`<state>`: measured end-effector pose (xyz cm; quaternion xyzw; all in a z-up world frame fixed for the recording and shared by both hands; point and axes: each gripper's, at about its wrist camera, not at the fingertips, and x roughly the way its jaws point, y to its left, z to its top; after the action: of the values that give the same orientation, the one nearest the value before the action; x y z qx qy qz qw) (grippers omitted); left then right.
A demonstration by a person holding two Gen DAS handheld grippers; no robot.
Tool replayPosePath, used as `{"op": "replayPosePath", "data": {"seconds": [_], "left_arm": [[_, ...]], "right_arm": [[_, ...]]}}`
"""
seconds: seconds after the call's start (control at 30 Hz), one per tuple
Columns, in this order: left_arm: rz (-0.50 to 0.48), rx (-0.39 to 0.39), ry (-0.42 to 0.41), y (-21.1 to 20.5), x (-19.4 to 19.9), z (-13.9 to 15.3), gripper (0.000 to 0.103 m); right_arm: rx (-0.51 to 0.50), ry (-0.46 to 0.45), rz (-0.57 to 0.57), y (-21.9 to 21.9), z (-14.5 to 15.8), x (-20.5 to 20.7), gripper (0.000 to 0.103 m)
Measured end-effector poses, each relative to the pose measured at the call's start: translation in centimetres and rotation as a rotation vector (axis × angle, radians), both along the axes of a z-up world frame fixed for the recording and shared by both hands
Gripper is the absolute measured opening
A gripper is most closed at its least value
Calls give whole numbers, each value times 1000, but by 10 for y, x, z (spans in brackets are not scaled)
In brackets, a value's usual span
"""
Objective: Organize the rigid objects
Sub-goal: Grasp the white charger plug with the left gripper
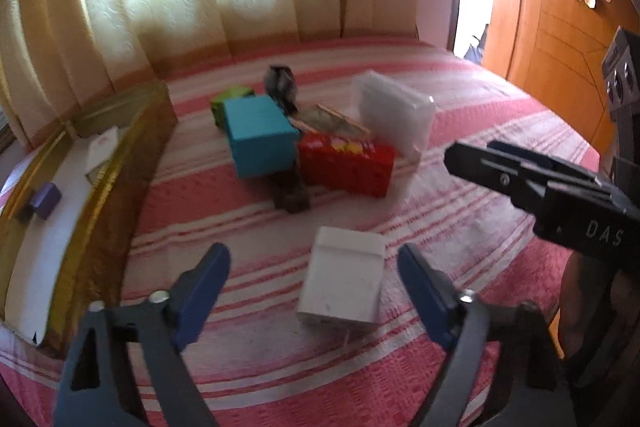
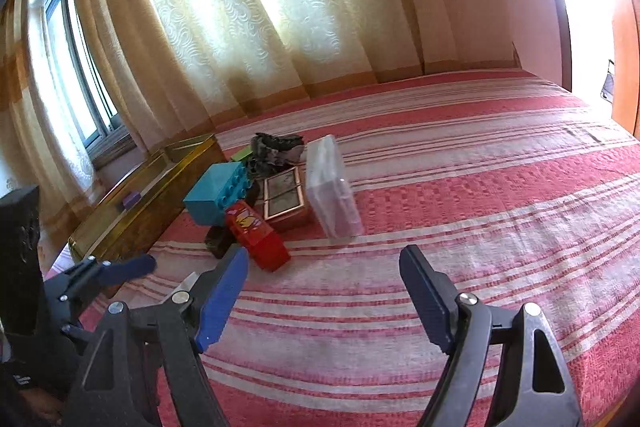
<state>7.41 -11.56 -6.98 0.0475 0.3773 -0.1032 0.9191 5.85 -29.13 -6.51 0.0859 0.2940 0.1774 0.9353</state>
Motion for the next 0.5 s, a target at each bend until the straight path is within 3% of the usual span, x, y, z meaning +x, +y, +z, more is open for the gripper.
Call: {"op": "replayPosePath", "data": {"seconds": [0.03, 0.17, 0.37, 0.5], "left_arm": [[-8, -6, 14, -1, 2, -2, 77], [-56, -8, 38, -7, 3, -5, 37], [-54, -89, 50, 6, 4, -2, 37], [-15, -88, -1, 18, 3, 10, 37]], "right_arm": [[2, 4, -3, 0, -1, 1, 80], [-6, 7, 8, 4, -1, 3, 80], [-76, -18, 71, 26, 4, 5, 80], [-130, -25, 125, 44, 9, 11, 80]]}}
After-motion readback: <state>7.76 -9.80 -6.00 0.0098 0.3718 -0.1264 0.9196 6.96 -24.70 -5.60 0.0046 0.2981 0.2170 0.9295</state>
